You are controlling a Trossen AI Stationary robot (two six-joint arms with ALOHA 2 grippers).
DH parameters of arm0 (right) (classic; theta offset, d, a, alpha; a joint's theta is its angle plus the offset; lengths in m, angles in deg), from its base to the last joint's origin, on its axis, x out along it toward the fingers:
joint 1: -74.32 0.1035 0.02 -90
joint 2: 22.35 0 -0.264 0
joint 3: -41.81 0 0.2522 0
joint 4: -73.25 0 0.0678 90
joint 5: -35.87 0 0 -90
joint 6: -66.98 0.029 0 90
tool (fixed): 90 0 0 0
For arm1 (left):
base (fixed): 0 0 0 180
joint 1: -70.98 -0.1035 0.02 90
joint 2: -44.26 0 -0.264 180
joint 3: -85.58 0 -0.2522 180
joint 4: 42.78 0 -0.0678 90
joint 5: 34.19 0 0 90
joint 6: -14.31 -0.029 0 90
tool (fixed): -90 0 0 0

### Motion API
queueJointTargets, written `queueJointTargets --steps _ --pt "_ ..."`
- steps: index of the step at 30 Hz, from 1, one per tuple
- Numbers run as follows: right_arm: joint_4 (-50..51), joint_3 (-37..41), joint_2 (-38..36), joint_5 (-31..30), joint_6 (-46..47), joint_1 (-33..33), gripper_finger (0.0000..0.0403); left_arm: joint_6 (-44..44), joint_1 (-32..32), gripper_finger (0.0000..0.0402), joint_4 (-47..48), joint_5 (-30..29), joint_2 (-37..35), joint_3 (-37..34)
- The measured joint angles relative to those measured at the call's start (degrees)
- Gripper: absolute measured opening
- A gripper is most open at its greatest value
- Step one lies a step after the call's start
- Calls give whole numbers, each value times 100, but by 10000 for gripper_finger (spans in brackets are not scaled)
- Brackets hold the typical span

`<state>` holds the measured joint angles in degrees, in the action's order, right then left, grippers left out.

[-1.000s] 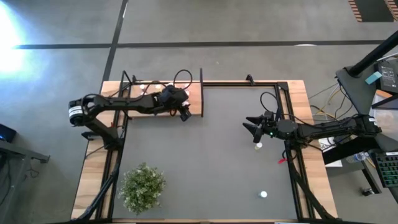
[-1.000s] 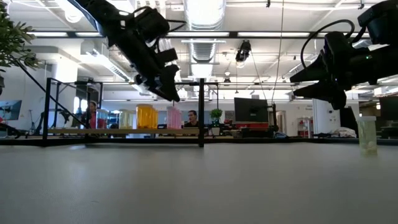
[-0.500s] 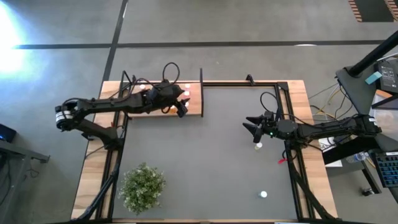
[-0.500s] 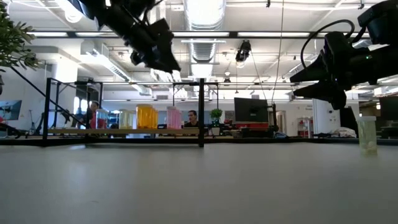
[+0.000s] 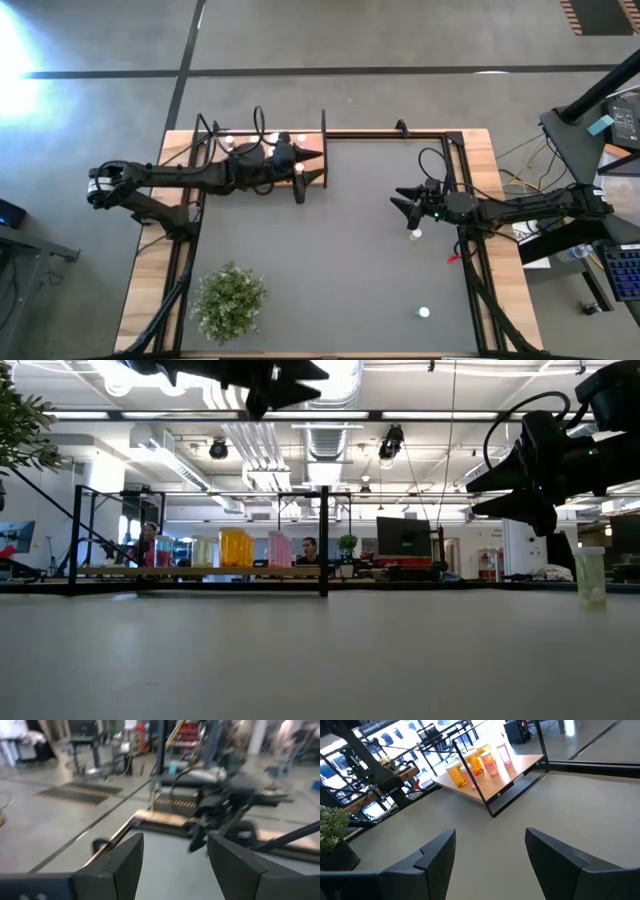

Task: Pick and place medicine bottles onto shelf by color
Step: Move the yellow pill bottle to the middle of the table

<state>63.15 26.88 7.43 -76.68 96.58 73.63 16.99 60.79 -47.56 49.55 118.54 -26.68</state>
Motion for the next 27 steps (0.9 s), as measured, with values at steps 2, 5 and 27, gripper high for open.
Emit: queueJointTargets --steps 2,5,27 --pt "0 0 0 -1 0 0 228 0 138 203 -210 2 9 0" --pt "0 0 0 -2 -90 -26 228 7 322 203 -651 2 49 0" --pt "-2177 0 -2 230 324 -59 228 1829 1417 203 -3498 7 895 128"
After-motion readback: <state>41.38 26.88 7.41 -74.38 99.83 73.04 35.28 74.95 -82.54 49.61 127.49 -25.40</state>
